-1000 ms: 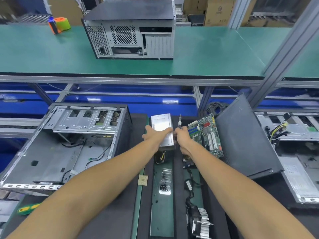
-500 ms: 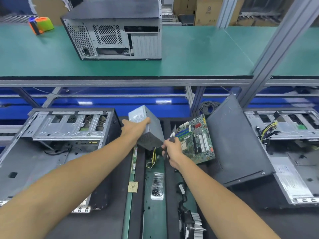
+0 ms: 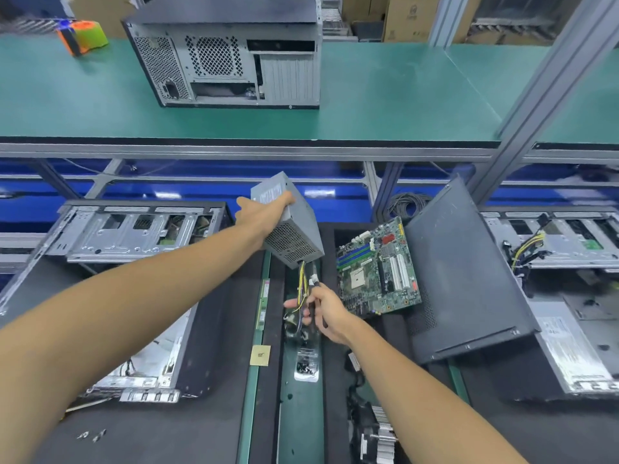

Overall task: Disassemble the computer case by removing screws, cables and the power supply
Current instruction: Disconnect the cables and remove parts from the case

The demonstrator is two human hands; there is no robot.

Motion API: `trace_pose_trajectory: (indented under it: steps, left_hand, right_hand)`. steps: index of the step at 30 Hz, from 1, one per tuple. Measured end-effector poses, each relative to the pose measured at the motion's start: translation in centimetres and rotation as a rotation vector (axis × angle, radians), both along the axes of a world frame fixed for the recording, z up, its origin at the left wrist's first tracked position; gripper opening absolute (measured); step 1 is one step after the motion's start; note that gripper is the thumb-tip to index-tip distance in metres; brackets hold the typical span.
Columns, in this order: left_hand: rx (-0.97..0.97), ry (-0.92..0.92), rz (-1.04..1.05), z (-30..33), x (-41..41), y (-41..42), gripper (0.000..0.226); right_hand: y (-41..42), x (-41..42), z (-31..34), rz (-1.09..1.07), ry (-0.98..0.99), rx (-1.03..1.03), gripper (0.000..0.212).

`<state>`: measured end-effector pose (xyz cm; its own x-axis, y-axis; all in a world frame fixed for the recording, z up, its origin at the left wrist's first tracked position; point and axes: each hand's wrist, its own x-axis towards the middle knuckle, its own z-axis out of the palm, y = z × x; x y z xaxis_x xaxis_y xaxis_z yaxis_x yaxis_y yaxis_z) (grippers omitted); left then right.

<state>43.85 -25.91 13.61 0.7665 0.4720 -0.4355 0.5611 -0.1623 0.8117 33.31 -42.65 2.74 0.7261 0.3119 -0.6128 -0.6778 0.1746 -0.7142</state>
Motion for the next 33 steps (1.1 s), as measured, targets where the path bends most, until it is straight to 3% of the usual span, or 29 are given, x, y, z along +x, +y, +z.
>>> trace_pose_trajectory:
  steps: [8,13,18,29,33]
  left_hand:
    - [0.118,0.091,-0.047,-3.8,0.5,-1.3,0.126]
    - [0.410,0.139,-0.204,-6.1,0.3,-2.8,0.133]
    - [0.497,0.114,-0.236,-8.5,-0.4,-4.2,0.126]
    - [0.581,0.122,-0.236,-12.6,-2.4,-6.8,0.105]
    - [0.615,0.127,-0.288,-13.4,-2.6,-7.3,0.107]
  right_hand:
    - [-2.4,-1.2,1.3,0.017,0.048,0.183,0.018]
    - [-3.7,-1.1,1.1,0.106,0.090,0.245,0.013]
    - [-3.8,-1.4,0.4,0.134,0.113,0.201,0.010]
    - [-2.3,-1.5,-2.4,-0.097,0.179,-0.003,0.007]
    - [-2.4,-1.1,-2.9,-0.163,0.164,-0.041,0.024]
